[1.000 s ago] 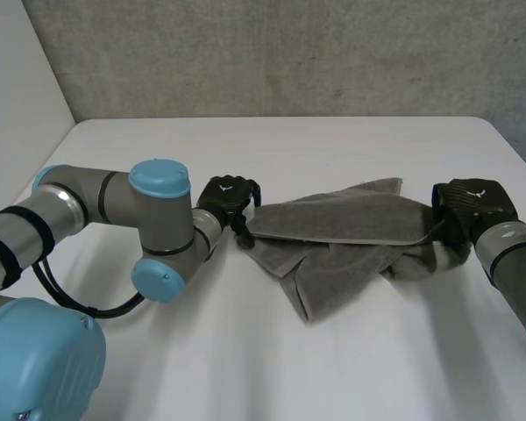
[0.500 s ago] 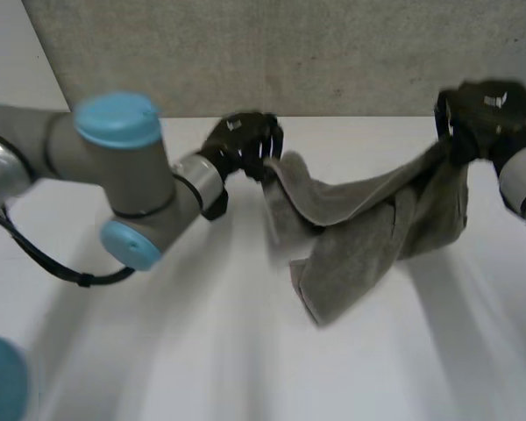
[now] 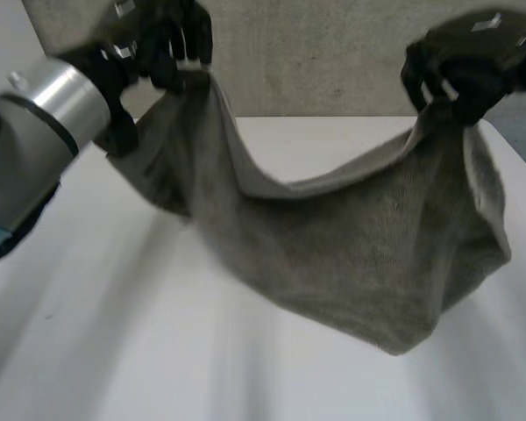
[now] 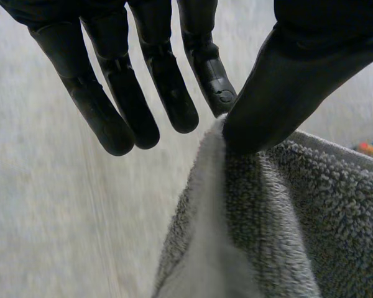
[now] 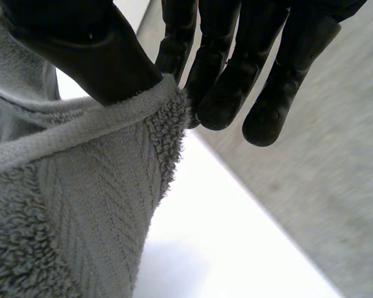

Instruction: Fold the towel.

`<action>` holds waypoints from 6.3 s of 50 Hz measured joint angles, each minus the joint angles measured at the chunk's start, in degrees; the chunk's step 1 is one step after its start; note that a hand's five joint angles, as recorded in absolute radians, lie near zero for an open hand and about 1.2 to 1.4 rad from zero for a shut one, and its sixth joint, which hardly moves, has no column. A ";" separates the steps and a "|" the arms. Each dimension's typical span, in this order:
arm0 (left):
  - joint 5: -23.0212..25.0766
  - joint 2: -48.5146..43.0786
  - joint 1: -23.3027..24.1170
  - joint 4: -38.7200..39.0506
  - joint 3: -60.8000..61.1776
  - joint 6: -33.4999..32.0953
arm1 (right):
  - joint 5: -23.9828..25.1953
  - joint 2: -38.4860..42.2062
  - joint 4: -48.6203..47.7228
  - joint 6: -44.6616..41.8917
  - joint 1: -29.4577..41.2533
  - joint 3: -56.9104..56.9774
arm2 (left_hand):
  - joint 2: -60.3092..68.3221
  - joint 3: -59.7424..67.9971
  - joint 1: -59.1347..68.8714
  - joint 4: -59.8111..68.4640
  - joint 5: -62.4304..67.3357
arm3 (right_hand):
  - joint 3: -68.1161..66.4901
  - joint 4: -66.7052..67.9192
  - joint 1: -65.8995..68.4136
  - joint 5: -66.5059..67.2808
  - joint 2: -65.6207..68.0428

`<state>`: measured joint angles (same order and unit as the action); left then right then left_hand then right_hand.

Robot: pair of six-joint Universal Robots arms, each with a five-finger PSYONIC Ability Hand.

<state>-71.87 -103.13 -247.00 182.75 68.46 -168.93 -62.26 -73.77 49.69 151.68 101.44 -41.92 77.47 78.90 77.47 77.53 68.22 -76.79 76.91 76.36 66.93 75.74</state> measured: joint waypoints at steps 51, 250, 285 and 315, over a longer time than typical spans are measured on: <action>-0.80 -22.46 1.49 7.23 13.30 -16.13 | -9.93 6.02 -31.38 -0.87 6.27 -38.77 | -27.95 -29.60 -27.95 -27.62 -28.93 | 0.00 0.00 0.00 0.00 0.00; 1.25 -11.81 -8.20 32.76 36.08 -36.97 | -4.59 10.14 -45.68 4.39 6.64 -47.27 | 0.47 0.29 0.25 0.08 0.22 | 25.32 -25.41 -25.67 -26.38 -23.96; 1.19 -12.19 -9.04 32.89 36.79 -34.76 | -15.92 2.76 -62.62 18.84 4.69 -63.35 | 0.47 0.29 0.25 0.07 0.22 | 8.77 -8.78 -8.02 -8.46 -6.69; 0.74 -16.24 -11.15 33.54 33.90 -30.93 | -16.98 -1.51 -70.50 16.52 -0.73 -65.96 | -26.70 -28.02 -26.29 -26.33 -27.51 | 0.00 -0.11 -0.02 0.29 1.08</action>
<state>-71.13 -119.37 -258.16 216.30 102.36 -199.86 -79.24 -75.28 -20.81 168.20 100.71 -107.88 50.77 50.88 51.17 51.20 40.71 -76.79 76.80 76.34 67.22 76.82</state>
